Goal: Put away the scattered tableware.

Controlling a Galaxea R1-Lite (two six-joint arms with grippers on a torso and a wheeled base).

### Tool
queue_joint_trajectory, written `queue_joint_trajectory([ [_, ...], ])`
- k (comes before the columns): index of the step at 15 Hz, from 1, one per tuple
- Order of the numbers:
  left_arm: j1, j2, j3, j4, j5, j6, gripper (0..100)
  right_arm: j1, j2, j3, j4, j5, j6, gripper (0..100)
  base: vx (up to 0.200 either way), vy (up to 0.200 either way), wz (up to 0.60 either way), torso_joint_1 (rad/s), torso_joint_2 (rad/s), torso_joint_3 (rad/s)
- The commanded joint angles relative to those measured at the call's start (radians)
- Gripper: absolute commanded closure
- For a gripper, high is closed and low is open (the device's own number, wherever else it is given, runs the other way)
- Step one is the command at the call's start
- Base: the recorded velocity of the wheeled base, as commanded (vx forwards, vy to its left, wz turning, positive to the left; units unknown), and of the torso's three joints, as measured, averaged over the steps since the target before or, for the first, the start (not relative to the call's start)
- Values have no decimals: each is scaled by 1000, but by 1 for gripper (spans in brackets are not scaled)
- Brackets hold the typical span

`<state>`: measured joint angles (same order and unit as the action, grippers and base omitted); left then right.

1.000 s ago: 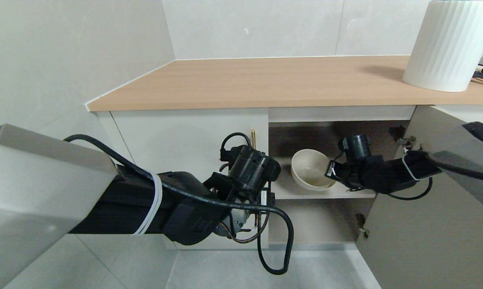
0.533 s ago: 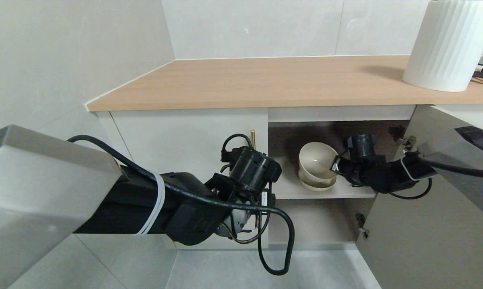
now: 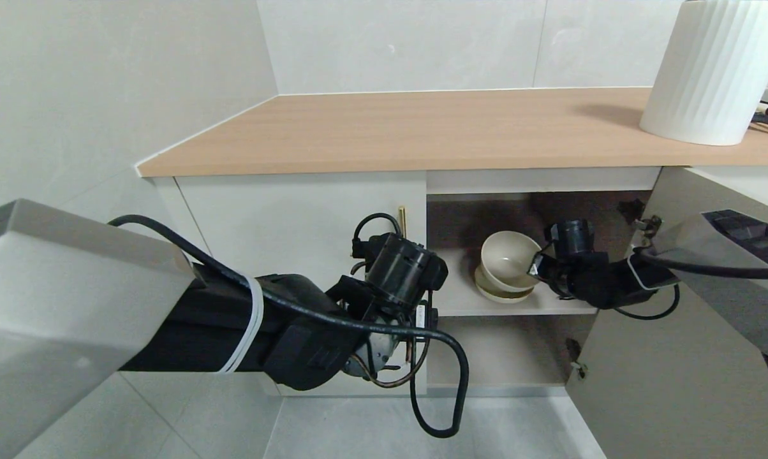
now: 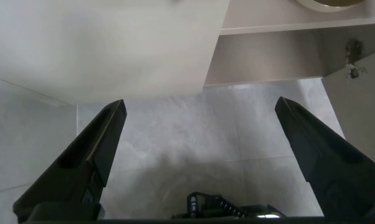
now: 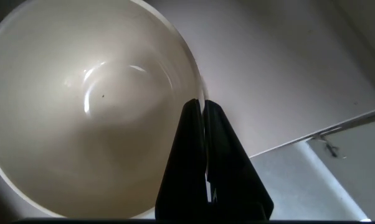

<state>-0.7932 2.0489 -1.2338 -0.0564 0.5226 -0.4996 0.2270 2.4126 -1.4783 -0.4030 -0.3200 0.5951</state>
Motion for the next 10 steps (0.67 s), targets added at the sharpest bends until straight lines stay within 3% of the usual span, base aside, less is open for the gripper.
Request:
queue_joint_trajectory([
  [1,0,2,1,0,1,-1,0,-2,14,-5,0,-1,0,100,0,0,0,0,0,0],
  [10,0,2,-1,0,2,-1,0,0,31,-28,-2,-5,0,100,0,0,0,0,0,0],
])
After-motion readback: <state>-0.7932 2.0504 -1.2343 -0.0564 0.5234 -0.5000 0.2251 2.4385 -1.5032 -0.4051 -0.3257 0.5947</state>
